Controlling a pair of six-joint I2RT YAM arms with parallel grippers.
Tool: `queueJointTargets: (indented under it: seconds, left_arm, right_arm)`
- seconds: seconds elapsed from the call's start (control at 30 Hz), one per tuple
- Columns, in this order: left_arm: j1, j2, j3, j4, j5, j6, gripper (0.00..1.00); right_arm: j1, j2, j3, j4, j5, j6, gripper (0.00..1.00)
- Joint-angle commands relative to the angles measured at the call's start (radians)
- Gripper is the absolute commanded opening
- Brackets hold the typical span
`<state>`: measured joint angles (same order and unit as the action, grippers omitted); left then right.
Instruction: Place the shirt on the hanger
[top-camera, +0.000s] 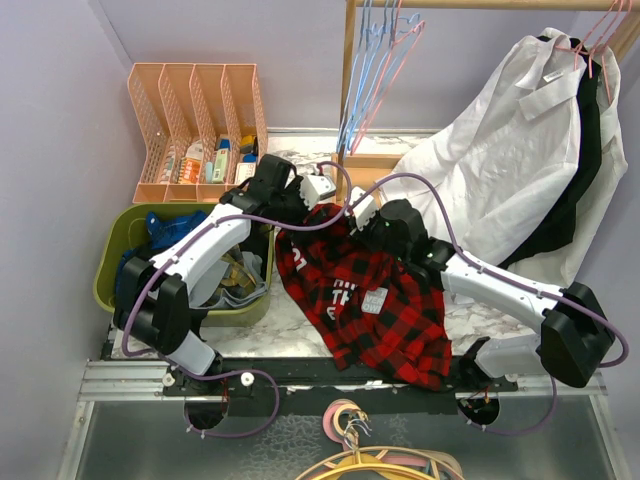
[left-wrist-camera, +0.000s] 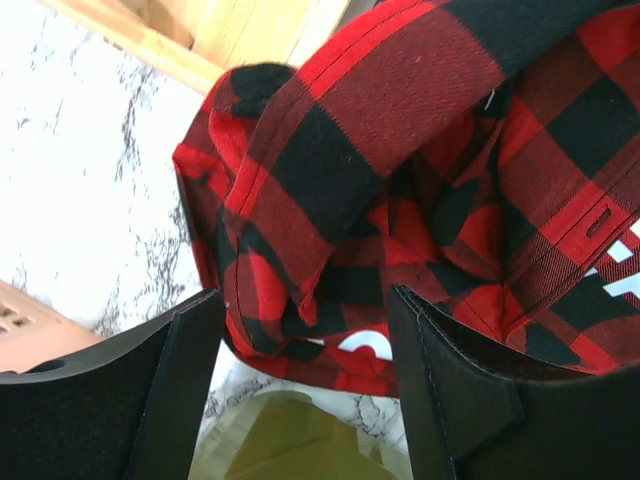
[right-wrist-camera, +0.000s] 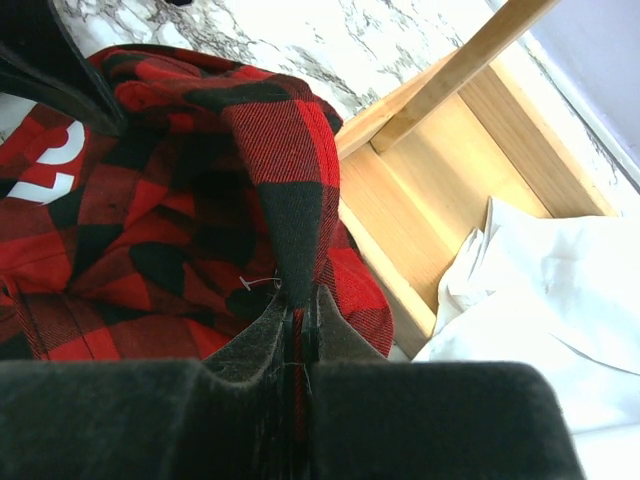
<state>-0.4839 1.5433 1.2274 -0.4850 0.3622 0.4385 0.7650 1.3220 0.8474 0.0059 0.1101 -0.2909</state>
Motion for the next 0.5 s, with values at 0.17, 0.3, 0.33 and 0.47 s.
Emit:
queueJointTargets:
  seconds: [0.17,0.3,0.33,0.47]
  left_arm:
    - [-0.007,0.096,0.042,0.041,0.155,0.032,0.55]
    - [-0.009,0.119,0.03,0.071,0.132,0.04,0.54]
    - [-0.009,0.122,0.026,0.08,0.122,0.042,0.53]
    - [-0.008,0.13,0.033,0.114,0.078,0.015,0.0]
  right_arm:
    - [0.003,-0.026,-0.033,0.05,-0.037,0.016,0.01]
    - [-0.007,-0.032,-0.046,0.073,-0.03,0.019,0.01]
    - [-0.009,-0.032,-0.047,0.076,-0.034,0.02,0.01]
    - [-0.016,-0.03,-0.05,0.084,-0.048,0.025,0.01]
